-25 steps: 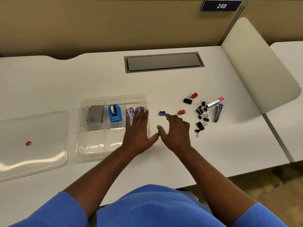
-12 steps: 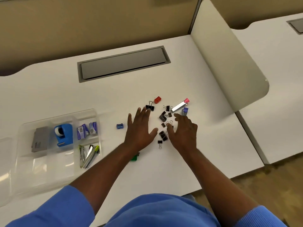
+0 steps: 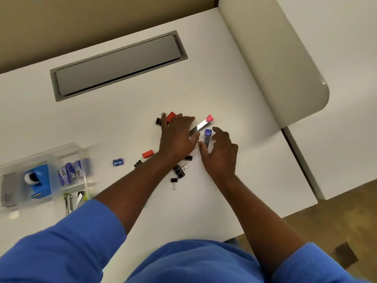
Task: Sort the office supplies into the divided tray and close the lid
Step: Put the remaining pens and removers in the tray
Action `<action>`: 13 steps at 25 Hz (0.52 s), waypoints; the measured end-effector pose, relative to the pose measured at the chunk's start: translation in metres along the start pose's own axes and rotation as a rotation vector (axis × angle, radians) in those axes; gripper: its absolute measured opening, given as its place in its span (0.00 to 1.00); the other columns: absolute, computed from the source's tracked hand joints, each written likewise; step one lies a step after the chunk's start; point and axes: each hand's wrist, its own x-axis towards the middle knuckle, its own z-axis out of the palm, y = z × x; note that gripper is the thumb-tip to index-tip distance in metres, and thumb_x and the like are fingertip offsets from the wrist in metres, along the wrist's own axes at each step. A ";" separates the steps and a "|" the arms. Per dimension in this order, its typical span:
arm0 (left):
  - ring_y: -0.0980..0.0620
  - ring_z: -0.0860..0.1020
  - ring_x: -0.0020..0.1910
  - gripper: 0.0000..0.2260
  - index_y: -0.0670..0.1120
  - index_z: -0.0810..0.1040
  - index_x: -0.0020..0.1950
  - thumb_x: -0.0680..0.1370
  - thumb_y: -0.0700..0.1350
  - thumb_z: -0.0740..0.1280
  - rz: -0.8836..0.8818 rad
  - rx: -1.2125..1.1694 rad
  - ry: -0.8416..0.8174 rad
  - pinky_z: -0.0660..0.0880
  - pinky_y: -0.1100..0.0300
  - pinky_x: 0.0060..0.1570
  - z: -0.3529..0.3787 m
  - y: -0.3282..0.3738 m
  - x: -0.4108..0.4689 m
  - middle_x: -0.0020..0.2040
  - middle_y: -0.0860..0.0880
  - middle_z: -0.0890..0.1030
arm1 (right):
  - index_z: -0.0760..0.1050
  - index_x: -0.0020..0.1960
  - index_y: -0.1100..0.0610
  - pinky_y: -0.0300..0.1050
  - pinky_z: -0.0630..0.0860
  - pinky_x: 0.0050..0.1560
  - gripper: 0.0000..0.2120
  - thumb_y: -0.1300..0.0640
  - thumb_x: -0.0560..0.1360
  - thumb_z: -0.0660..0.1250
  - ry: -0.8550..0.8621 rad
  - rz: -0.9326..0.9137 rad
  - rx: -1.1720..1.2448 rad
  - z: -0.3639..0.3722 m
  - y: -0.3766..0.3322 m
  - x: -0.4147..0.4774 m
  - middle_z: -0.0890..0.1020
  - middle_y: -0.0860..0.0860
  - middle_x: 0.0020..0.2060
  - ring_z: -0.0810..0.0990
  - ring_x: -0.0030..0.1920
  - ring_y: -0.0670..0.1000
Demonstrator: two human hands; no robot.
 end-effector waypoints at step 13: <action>0.51 0.77 0.43 0.06 0.49 0.76 0.44 0.75 0.51 0.69 -0.093 -0.114 0.076 0.61 0.52 0.71 -0.008 0.015 0.004 0.33 0.55 0.76 | 0.74 0.54 0.50 0.46 0.70 0.51 0.10 0.54 0.74 0.69 0.015 0.019 0.138 -0.011 -0.007 0.007 0.81 0.46 0.46 0.78 0.42 0.52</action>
